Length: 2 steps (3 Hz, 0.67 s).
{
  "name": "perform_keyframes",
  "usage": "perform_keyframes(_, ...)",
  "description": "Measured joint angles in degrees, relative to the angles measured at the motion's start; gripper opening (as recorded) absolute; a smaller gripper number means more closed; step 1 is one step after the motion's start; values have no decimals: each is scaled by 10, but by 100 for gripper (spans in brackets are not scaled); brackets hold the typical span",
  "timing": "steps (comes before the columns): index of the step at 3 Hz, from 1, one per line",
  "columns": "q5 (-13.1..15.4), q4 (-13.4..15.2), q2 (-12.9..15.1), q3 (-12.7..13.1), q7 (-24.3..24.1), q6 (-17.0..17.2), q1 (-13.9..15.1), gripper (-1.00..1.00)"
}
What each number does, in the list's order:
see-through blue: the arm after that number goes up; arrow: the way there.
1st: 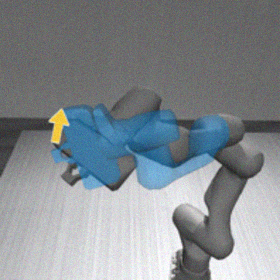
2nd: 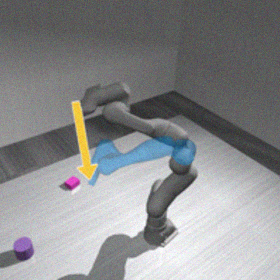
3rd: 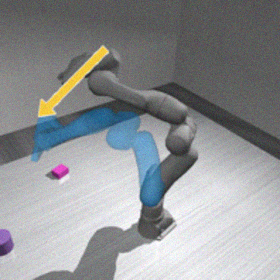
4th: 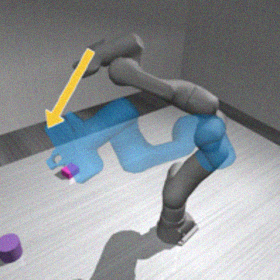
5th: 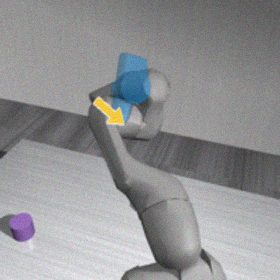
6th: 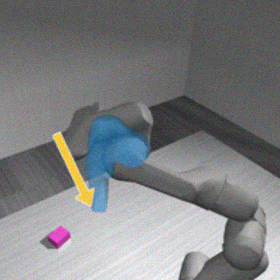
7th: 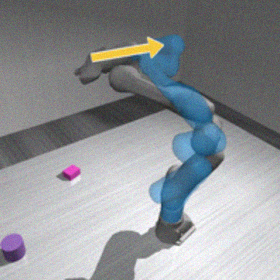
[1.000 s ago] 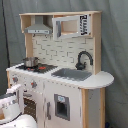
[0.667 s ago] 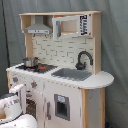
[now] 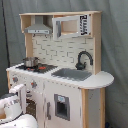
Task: Play with the kitchen
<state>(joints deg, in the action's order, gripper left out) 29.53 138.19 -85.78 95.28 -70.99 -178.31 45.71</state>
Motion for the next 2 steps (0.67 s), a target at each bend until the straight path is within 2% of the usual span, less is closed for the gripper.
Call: perform_keyframes(2, 0, -9, 0, 12, -44, 101, -43, -100)
